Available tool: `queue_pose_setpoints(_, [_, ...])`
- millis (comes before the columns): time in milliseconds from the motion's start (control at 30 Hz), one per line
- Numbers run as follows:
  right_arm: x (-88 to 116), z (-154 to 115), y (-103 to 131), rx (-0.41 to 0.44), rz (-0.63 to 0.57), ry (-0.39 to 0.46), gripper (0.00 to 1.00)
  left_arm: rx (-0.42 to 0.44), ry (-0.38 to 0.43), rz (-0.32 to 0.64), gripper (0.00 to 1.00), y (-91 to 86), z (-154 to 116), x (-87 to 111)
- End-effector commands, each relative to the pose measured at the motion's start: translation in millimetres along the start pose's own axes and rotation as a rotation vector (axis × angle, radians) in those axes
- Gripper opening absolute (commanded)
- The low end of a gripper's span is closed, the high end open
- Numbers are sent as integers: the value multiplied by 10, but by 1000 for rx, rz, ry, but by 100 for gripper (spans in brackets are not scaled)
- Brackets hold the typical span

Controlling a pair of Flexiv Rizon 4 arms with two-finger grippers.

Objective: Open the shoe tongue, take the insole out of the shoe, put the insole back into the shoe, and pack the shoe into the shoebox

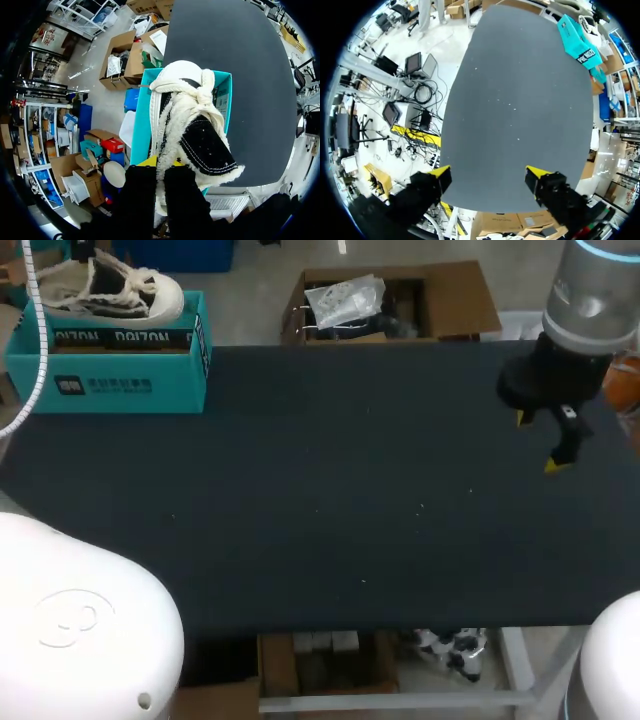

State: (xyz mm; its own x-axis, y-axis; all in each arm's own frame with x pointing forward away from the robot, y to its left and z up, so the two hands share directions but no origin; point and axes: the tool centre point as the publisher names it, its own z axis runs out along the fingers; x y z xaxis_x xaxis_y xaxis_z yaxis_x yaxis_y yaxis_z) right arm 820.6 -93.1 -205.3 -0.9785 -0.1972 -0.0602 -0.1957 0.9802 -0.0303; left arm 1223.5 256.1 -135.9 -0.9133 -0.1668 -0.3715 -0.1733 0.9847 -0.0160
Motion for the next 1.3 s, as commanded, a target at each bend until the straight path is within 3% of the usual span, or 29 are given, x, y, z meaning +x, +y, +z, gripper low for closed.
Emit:
queue_pose_setpoints(33, [6,-8,-4,0,-1,1,100,30,67,32,0,107,397,-170])
queue_pose_setpoints(300, [6,-8,-4,0,-1,1,100,7,138,86,0,200,875,-81])
queue_pose_setpoints(733, [6,-8,-4,0,-1,1,100,-9,312,182,0,77,1425,72])
queue_pose_setpoints(900, [6,-8,-4,0,-1,1,100,-32,408,177,0,57,1759,110])
queue_pose_setpoints(1100, [6,-8,-4,0,-1,1,100,-50,455,132,0,48,1979,65])
queue_pose_setpoints(1133, [6,-8,-4,0,-1,1,100,-44,455,129,12,49,1982,60])
queue_pose_setpoints(1167, [6,-8,-4,0,-1,1,100,-37,445,131,33,55,1968,48])
queue_pose_setpoints(1233, [6,-8,-4,0,-1,1,100,-29,425,129,47,77,1876,39])
queue_pose_setpoints(1300, [6,-8,-4,0,-1,1,100,-19,402,133,73,85,1759,53])
